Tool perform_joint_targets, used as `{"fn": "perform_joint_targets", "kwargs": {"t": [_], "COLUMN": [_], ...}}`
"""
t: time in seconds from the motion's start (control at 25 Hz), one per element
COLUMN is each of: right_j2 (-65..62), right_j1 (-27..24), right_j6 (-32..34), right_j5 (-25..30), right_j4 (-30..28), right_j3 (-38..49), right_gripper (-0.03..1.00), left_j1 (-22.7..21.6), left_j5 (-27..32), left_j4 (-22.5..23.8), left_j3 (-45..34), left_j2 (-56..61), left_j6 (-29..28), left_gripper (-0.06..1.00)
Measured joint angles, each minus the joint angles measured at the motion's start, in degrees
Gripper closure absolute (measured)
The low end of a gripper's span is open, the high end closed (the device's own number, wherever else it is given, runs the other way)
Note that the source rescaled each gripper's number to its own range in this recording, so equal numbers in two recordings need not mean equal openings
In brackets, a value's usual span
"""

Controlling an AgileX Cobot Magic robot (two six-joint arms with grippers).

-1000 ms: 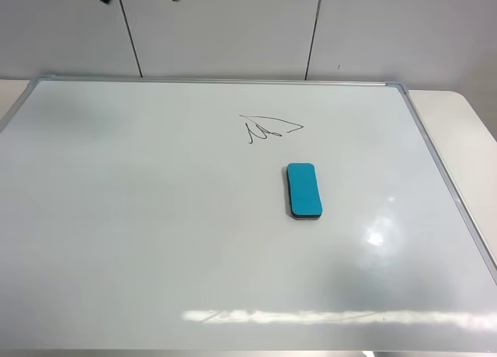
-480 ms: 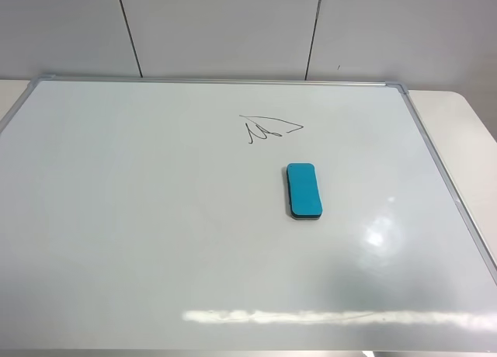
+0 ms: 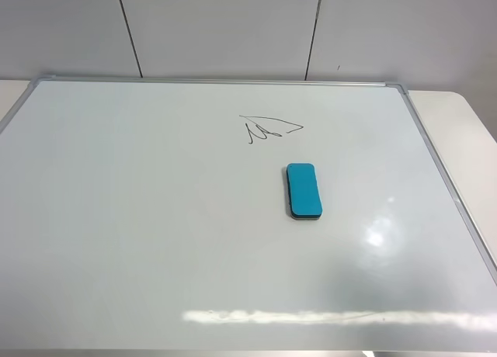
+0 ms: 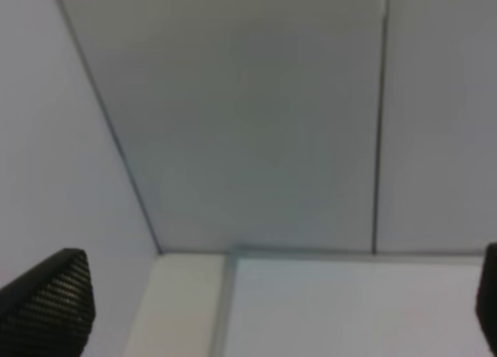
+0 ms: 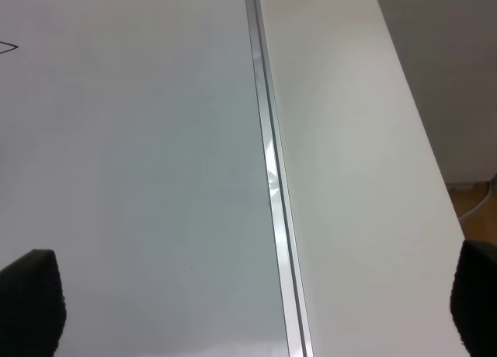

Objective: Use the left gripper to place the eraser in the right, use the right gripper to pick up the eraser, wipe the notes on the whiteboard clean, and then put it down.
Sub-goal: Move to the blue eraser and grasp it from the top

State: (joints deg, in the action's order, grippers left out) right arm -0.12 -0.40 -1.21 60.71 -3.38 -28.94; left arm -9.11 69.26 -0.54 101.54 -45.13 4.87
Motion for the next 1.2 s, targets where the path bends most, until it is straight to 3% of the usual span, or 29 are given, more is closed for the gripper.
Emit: {"fn": "perform_joint_targets", "kwargs": {"t": [0.2,0.4,0.6,0.84,1.0,1.2], "right_j2": [0.0,0.0,0.0,0.0,0.0,0.0], "right_j1": [0.0,0.0,0.0,0.0,0.0,0.0], "right_j6": [0.0,0.0,0.0,0.0,0.0,0.0], "right_j5": [0.0,0.0,0.0,0.0,0.0,0.0], "right_j4": [0.0,0.0,0.0,0.0,0.0,0.0], "right_j3": [0.0,0.0,0.0,0.0,0.0,0.0], "right_gripper": [-0.03,-0.03,-0.03,-0.03,-0.03,-0.03], "left_j1": [0.0,0.0,0.5,5.4,8.5,8.8], "left_j5": [0.0,0.1,0.0,-8.6,-10.5,-9.8], "left_j4": [5.0,9.9,10.3,6.1,6.0,6.4], "left_j3": [-7.3,-23.9,-45.9,-67.4,-70.9,-71.8], "left_j2": [12.4,26.8,36.8,38.2,38.3,38.3], "left_j6": [-0.2,-1.9,-7.4,-14.0,-14.3,-14.3], "left_gripper": [-0.06,-0.06,-0.06,-0.06,-0.06,-0.06]}}
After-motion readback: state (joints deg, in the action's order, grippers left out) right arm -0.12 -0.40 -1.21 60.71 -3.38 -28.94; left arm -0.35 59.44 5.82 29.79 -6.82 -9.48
